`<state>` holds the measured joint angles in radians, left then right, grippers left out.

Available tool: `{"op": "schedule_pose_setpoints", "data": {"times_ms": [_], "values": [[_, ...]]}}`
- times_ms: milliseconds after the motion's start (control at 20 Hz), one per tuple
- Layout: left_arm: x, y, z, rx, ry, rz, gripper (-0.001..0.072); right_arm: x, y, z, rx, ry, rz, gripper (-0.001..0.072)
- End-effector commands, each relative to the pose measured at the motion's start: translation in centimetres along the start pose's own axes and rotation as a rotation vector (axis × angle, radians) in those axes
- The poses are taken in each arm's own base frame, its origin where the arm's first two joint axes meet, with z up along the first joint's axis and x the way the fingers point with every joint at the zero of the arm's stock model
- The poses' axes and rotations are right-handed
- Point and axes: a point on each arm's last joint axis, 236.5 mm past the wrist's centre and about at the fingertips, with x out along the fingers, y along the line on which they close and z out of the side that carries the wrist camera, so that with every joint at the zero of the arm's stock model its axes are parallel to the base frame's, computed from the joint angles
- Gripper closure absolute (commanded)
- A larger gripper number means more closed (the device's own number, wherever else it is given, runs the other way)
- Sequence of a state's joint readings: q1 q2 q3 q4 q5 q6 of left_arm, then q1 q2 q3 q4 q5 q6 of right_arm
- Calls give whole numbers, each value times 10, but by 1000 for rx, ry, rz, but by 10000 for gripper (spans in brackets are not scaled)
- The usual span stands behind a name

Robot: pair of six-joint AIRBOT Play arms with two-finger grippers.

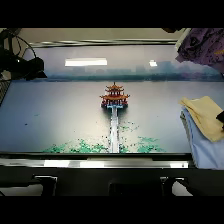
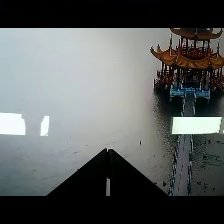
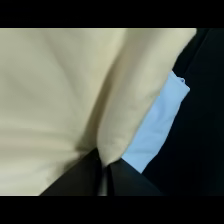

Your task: Fold the clothes and pants, and hang the long-sleeved shirts on hangers.

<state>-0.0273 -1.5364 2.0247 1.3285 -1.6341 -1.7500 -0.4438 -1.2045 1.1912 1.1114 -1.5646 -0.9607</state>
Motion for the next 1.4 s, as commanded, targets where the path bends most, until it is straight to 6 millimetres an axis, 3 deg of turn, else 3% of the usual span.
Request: {"op": "schedule_pose_setpoints", "data": {"times_ms": [0, 450, 650, 850, 900, 1000, 1050, 1150, 1200, 1300, 1350], "values": [[0, 0, 0, -1, 2, 1, 688, 28, -19, -23, -4, 13, -93, 681], [0, 0, 0, -1, 2, 1, 688, 57, -35, -67, -24, 122, -194, 679], [0, 0, 0, -1, 2, 0, 688, 58, -46, -68, -23, 116, -244, 676], [0, 0, 0, -1, 2, 0, 688, 56, -51, -73, -22, 137, -265, 614], [0, 0, 0, -1, 1, 0, 688, 55, -54, -73, -23, 141, -277, 521], [0, 0, 0, -1, 1, 0, 688, 55, -52, -72, -90, 143, -265, 175], [0, 0, 0, -1, 1, 0, 688, 54, -49, -66, -121, 128, -248, 132], [0, 0, 0, -1, 1, 0, 688, 45, -33, -42, -164, 52, -162, 137], [0, 1, 0, -1, 1, 1, 688, 33, -15, -25, -176, -1, -70, 184], [-2, 0, 0, 2, -4, 0, 688, -8, 45, 4, -169, -124, 239, 343], [-5, -1, 0, 28, -9, -1, 688, -38, 80, 16, -187, -192, 427, 472]]}}
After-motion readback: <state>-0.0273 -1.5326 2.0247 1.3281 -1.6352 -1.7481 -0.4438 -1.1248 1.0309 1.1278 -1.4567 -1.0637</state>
